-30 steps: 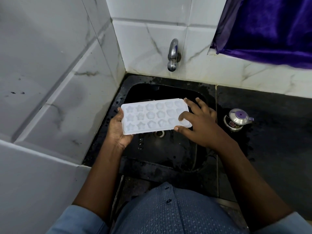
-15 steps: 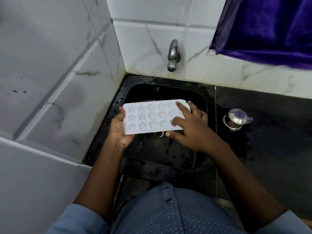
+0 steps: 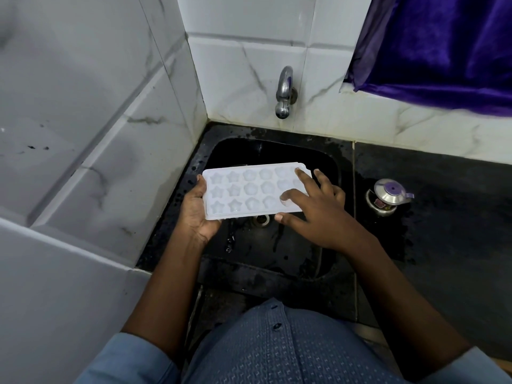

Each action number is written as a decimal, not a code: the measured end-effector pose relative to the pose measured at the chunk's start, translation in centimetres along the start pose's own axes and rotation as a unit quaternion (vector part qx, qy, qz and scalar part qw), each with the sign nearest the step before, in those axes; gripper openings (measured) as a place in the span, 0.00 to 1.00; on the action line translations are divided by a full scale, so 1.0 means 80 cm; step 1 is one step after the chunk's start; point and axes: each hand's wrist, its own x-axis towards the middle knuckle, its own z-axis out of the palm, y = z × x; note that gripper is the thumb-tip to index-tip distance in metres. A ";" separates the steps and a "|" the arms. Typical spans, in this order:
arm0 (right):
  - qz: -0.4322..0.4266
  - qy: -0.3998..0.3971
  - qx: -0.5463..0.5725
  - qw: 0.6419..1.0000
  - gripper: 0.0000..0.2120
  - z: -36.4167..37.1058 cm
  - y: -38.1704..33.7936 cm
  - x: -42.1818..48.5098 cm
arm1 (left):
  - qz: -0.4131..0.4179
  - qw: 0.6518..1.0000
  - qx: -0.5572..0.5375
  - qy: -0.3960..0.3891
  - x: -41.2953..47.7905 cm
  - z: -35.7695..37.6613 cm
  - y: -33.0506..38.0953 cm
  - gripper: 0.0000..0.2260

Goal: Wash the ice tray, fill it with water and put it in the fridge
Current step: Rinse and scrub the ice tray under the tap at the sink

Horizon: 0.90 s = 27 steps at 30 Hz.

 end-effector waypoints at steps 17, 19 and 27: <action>-0.034 0.002 -0.025 0.999 0.29 0.009 -0.032 -0.007 | -0.013 1.000 0.019 -0.010 -0.010 0.008 -0.006 0.26; -0.042 -0.002 -0.025 0.999 0.31 0.011 -0.038 -0.007 | -0.014 0.999 0.027 -0.009 -0.010 0.007 -0.006 0.27; -0.030 0.004 -0.055 0.998 0.31 0.004 -0.040 -0.002 | -0.007 1.000 0.010 -0.012 -0.011 0.005 -0.002 0.26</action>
